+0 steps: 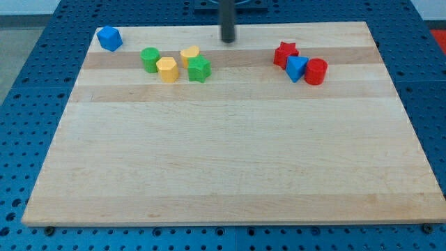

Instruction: Place the blue triangle to the top center of the board

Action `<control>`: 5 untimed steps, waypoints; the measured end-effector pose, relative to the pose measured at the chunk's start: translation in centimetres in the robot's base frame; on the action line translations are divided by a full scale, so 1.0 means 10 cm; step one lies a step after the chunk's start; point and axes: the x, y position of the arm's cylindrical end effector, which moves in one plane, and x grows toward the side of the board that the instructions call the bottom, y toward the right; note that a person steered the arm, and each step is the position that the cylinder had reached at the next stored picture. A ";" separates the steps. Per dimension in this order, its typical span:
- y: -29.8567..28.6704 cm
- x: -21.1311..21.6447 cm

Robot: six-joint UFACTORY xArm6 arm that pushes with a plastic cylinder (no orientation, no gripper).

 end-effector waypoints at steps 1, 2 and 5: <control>0.86 0.07; 1.11 0.61; 1.17 1.42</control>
